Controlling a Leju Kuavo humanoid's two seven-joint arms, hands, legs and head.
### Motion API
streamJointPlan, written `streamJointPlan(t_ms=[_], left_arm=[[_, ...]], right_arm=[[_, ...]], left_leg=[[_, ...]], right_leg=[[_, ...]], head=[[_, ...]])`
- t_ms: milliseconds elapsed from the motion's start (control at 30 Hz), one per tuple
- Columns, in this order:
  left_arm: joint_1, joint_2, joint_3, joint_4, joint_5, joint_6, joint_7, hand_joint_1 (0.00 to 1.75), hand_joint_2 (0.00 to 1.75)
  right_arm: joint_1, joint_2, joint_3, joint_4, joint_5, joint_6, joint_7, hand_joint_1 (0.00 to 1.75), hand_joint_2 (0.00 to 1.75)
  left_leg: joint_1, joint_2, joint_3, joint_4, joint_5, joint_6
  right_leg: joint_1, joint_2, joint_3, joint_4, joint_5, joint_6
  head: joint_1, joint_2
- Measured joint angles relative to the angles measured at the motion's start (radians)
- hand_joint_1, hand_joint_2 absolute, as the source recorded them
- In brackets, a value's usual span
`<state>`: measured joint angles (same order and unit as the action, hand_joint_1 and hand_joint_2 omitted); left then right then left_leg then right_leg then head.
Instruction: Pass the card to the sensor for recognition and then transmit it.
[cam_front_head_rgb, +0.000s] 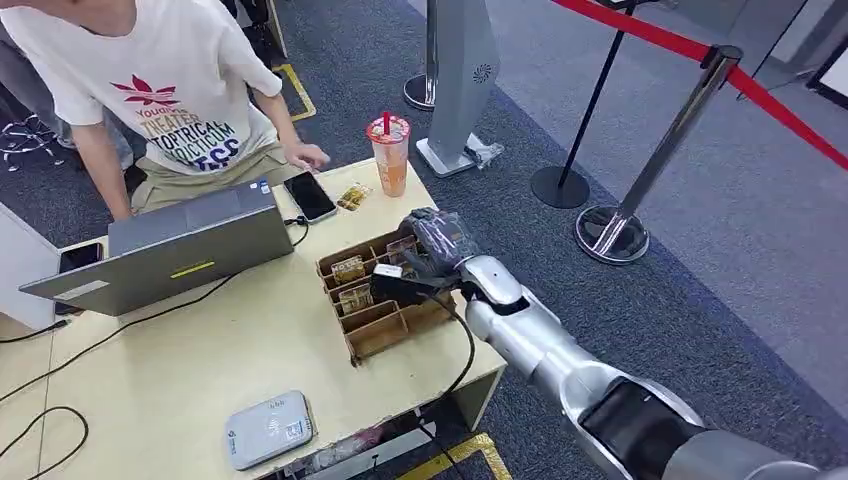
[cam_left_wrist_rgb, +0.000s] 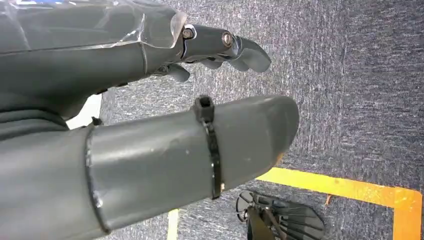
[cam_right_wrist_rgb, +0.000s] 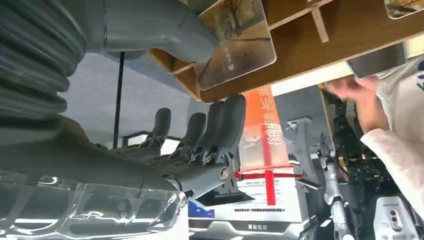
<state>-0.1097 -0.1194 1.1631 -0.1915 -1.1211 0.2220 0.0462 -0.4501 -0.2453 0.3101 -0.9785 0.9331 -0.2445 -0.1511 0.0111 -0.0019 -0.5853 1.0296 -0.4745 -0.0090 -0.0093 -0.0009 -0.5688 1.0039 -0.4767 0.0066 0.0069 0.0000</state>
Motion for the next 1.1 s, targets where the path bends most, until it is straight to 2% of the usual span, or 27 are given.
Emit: streamJointPlan(t_ms=[467, 867, 1100], left_arm=[[-0.001, 0.000, -0.001, 0.000, -0.002, 0.000, 0.002, 0.00, 0.00], [-0.002, 0.002, -0.001, 0.000, 0.002, 0.000, 0.002, 0.00, 0.00], [-0.002, 0.005, -0.001, 0.000, 0.008, 0.000, 0.002, 0.00, 0.00]], right_arm=[[-0.014, -0.005, 0.001, 0.011, 0.000, 0.010, -0.004, 0.87, 1.75], [-0.050, -0.005, 0.013, 0.047, 0.000, 0.018, -0.008, 1.01, 1.75], [-0.061, -0.003, 0.020, 0.062, 0.000, 0.018, -0.009, 1.03, 1.75]], left_leg=[[0.000, 0.000, 0.000, 0.000, 0.000, 0.000], [0.000, 0.000, 0.000, 0.000, 0.000, 0.000], [0.000, 0.000, 0.000, 0.000, 0.000, 0.000]], right_leg=[[0.000, 0.000, 0.000, 0.000, 0.000, 0.000], [0.000, 0.000, 0.000, 0.000, 0.000, 0.000], [0.000, 0.000, 0.000, 0.000, 0.000, 0.000]], head=[[0.000, 0.000], [0.000, 0.000], [0.000, 0.000]])
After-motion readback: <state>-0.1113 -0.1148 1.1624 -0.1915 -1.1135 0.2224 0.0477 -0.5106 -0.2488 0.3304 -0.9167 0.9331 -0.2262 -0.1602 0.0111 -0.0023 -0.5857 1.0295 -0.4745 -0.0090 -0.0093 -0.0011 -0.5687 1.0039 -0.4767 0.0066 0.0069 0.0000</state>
